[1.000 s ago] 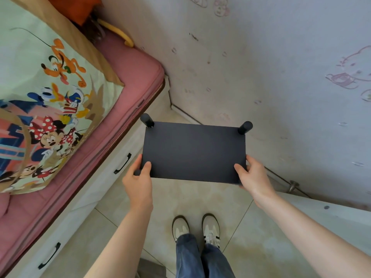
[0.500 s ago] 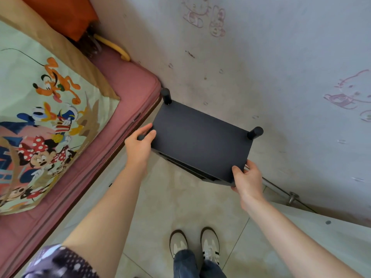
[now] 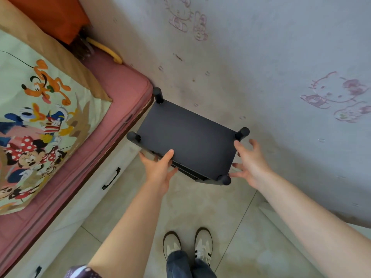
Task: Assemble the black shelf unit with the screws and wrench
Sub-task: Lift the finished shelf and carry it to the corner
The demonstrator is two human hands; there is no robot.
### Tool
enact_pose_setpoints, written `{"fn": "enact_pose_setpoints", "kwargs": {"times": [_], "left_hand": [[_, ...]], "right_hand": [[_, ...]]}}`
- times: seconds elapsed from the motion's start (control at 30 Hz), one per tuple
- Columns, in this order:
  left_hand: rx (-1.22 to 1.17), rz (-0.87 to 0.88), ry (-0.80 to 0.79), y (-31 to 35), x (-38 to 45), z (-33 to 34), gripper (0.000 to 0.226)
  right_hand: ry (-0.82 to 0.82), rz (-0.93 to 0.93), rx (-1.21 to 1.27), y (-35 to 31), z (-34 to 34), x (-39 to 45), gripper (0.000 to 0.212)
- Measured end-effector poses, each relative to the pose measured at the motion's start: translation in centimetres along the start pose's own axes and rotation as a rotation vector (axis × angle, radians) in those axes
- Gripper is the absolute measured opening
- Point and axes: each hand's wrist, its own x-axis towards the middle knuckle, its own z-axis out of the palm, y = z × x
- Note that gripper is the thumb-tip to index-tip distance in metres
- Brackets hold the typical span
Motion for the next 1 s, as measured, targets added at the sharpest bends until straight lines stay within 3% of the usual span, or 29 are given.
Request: {"fn": "enact_pose_setpoints", "kwargs": {"times": [0.23,0.33,0.5,0.67,1.0], "left_hand": [[-0.015,0.01,-0.088,0.0,-0.1,0.5,0.086],[0.009,0.001,-0.13,0.4,0.1,0.4,0.085],[0.049,-0.038,-0.177,1.5,1.5,0.9,0.092],[0.102,-0.02,-0.207,3.5,3.8,1.3,0.09],[0.016,-0.036,-0.213,6.0,6.2,1.2,0.093]], "right_hand": [[-0.093,0.1,-0.027,-3.4,0.8,2.1,0.045],[-0.05,0.119,-0.038,-4.1,1.0,2.8,0.039],[0.063,0.045,-0.03,-4.5,1.6,4.0,0.008],[0.14,0.026,0.029,-4.4,2.9,4.6,0.013],[0.145,-0.006,0.076,-7.2,6.2,5.6,0.017]]}}
